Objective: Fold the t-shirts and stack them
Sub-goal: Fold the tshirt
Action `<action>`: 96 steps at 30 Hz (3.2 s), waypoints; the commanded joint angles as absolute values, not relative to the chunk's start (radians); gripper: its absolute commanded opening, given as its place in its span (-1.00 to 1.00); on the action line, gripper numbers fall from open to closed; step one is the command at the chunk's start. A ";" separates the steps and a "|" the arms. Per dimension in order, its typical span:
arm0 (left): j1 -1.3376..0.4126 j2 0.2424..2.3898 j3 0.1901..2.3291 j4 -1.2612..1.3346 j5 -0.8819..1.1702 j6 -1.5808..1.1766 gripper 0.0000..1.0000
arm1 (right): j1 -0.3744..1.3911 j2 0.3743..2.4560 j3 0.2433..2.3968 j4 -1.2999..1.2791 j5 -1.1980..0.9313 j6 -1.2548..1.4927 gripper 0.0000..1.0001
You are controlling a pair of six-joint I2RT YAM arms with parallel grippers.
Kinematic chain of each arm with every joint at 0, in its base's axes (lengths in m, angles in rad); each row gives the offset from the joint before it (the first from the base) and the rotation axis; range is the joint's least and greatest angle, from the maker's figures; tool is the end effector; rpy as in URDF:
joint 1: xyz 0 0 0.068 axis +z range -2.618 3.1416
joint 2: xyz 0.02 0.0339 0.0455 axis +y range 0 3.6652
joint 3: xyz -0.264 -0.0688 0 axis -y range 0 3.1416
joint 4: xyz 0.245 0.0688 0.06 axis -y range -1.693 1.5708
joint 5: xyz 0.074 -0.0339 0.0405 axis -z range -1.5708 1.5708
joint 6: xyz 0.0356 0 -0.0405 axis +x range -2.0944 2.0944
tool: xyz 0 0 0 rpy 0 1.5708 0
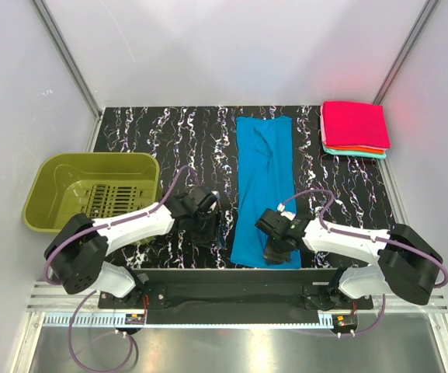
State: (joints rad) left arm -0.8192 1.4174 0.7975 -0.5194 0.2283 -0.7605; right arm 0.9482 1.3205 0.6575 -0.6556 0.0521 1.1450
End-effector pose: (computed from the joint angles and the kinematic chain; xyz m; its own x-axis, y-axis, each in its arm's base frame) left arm 0.1712 -0.1950 0.1822 -0.9844 0.0700 -0.1613 0.1349 0.8892 -0.4372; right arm 0.1251 0.1711 0.1597 -0.9652 0.2150 -0.1490 0.1823 0.9613 0.2064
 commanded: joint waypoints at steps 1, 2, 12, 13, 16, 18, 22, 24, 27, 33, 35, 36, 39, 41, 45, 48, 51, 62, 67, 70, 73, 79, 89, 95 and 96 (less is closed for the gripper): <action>-0.839 1.446 0.801 -0.457 0.271 -0.778 0.01 | 0.956 1.307 0.658 -0.647 0.078 1.135 -1.00; -0.844 1.456 0.807 -0.454 0.273 -0.779 0.01 | 0.957 1.310 0.660 -0.644 0.078 1.135 -1.00; -0.900 1.555 0.781 -0.333 0.301 -0.854 0.01 | 0.957 1.252 0.664 -0.678 0.095 1.137 -1.00; -0.902 1.572 0.779 -0.301 0.322 -0.861 -0.01 | 0.959 1.247 0.666 -0.683 0.101 1.138 -1.00; -0.908 1.617 0.782 -0.250 0.363 -0.871 -0.17 | 0.957 1.232 0.670 -0.696 0.109 1.135 -1.00; -0.911 1.635 0.782 -0.230 0.385 -0.879 -0.52 | 0.957 1.227 0.669 -0.707 0.113 1.138 -1.00; -0.925 1.597 0.763 -0.247 0.359 -0.914 -1.00 | 0.957 1.220 0.658 -0.733 0.132 1.141 -1.00; -0.931 1.536 0.758 -0.285 0.301 -0.930 -1.00 | 0.956 1.203 0.643 -0.738 0.137 1.147 -1.00; -0.942 1.509 0.747 -0.327 0.235 -0.957 -1.00 | 0.957 1.189 0.621 -0.730 0.141 1.150 -1.00; -0.998 1.569 0.744 -0.325 0.226 -0.999 -1.00 | 0.956 1.215 0.592 -0.689 0.120 1.144 -1.00; -1.015 1.578 0.752 -0.325 0.215 -1.012 -1.00 | 0.957 1.218 0.586 -0.689 0.121 1.147 -1.00; -1.028 1.588 0.752 -0.325 0.212 -1.020 -1.00 | 0.957 1.215 0.584 -0.693 0.127 1.152 -1.00; -1.038 1.598 0.747 -0.325 0.209 -1.034 -1.00 | 0.957 1.204 0.591 -0.710 0.132 1.152 -0.77; -1.037 1.595 0.742 -0.333 0.209 -1.037 -0.78 | 0.957 1.193 0.609 -0.724 0.127 1.149 -0.72; -1.037 1.546 0.781 -0.411 0.158 -1.019 -0.42 | 0.957 1.123 0.684 -0.825 0.144 1.132 -0.62; -1.037 1.507 0.819 -0.452 0.127 -0.994 -0.35 | 0.936 1.106 0.733 -0.865 0.152 1.082 -0.51; -1.037 1.496 0.880 -0.453 0.133 -0.973 -0.35 | 0.919 1.141 0.742 -0.864 0.152 1.036 -0.52; -1.037 1.655 0.922 -0.451 0.130 -0.942 -0.42 | 0.799 1.166 0.747 -0.941 0.196 0.966 -0.60; -1.039 1.618 0.893 -0.449 0.109 -0.953 -0.43 | 0.764 1.101 0.739 -0.988 0.135 0.992 -0.73; -1.039 1.585 0.897 -0.449 0.101 -0.948 -0.43 | 0.762 1.109 0.733 -0.988 0.133 1.034 -0.86; -1.039 1.585 0.900 -0.457 0.098 -0.940 -0.42 | 0.762 1.152 0.735 -0.959 0.118 1.052 -0.98; -1.002 1.563 0.963 -0.482 0.126 -0.858 -0.20 | 0.645 1.224 0.920 -0.928 0.172 0.942 -0.80; -0.703 1.779 1.330 -0.578 0.106 -0.624 -0.13 | 0.324 1.635 1.304 -0.733 -0.037 0.457 -0.55; -0.595 2.015 1.589 -0.615 0.120 -0.581 -0.33 | 0.321 1.874 1.517 -0.629 -0.031 0.427 -0.74; -0.586 2.038 1.658 -0.615 0.142 -0.572 -0.43 | 0.321 1.899 1.560 -0.624 -0.037 0.425 -0.77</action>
State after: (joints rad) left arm -0.6235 1.9648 1.5406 -0.5804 0.1200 -0.6319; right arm 0.3180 1.8359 1.4567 -0.6975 -0.0036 0.4877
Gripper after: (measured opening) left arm 0.318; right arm 0.132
